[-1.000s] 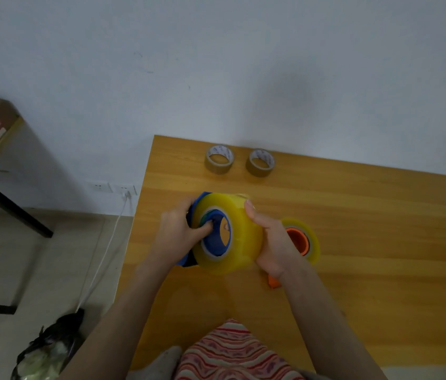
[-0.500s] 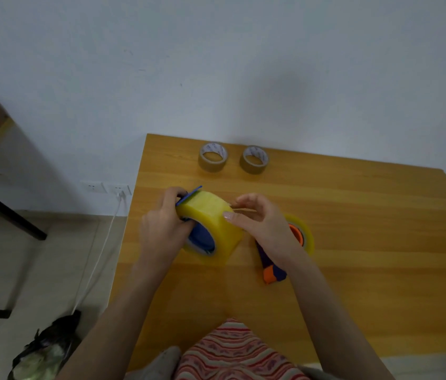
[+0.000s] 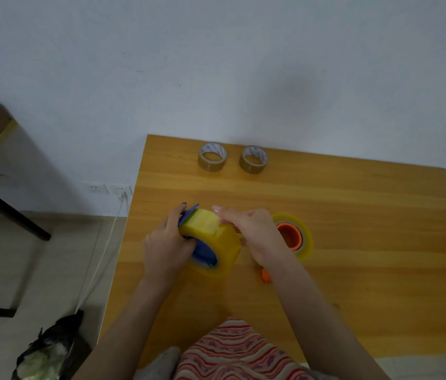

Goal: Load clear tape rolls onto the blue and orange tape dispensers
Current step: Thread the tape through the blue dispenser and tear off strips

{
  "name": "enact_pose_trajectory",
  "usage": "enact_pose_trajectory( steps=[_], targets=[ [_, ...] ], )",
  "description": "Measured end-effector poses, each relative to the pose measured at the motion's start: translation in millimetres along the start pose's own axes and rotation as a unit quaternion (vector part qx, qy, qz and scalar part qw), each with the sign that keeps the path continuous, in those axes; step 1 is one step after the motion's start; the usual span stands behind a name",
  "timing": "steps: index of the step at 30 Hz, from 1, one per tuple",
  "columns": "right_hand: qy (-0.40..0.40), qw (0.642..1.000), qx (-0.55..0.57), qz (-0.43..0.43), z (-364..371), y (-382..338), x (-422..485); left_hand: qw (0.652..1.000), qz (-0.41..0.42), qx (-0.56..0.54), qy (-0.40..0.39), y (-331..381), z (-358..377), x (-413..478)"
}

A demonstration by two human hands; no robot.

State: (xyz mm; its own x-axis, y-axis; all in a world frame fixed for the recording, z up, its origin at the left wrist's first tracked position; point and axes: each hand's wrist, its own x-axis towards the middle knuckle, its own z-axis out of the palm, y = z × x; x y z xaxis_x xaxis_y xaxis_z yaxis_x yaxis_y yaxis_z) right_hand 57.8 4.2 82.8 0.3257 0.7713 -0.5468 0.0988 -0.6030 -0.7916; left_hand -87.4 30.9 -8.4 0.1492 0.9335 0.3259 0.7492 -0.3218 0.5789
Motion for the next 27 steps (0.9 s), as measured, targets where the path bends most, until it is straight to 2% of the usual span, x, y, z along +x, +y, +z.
enact_pose_trajectory(
  steps=[6, 10, 14, 16, 20, 27],
  targets=[
    [0.001, 0.998, 0.060, 0.022, 5.6, 6.2, 3.5, 0.999, -0.033, -0.009, -0.021, -0.6, 5.3, -8.1],
    [0.006, 0.996, 0.081, 0.045, 15.5, 10.2, 6.4, 0.991, -0.091, -0.073, -0.061, -1.1, 10.9, -16.7],
    [0.031, 0.994, 0.080, 0.074, 24.0, 5.7, 8.9, 0.983, -0.121, -0.082, -0.113, -9.1, 17.6, -13.9],
    [0.043, 0.992, 0.096, 0.076, 28.5, 2.0, 9.1, 0.973, -0.160, -0.110, -0.124, -17.3, 20.6, -11.0],
    [0.039, 0.987, 0.140, 0.069, 38.8, -7.5, 10.9, 0.932, -0.259, -0.216, -0.136, -35.5, 30.5, -12.9],
    [0.009, 0.991, 0.100, 0.090, 50.8, 3.7, 1.7, 0.926, -0.296, -0.195, -0.132, -50.2, 35.8, -14.5]
  ],
)
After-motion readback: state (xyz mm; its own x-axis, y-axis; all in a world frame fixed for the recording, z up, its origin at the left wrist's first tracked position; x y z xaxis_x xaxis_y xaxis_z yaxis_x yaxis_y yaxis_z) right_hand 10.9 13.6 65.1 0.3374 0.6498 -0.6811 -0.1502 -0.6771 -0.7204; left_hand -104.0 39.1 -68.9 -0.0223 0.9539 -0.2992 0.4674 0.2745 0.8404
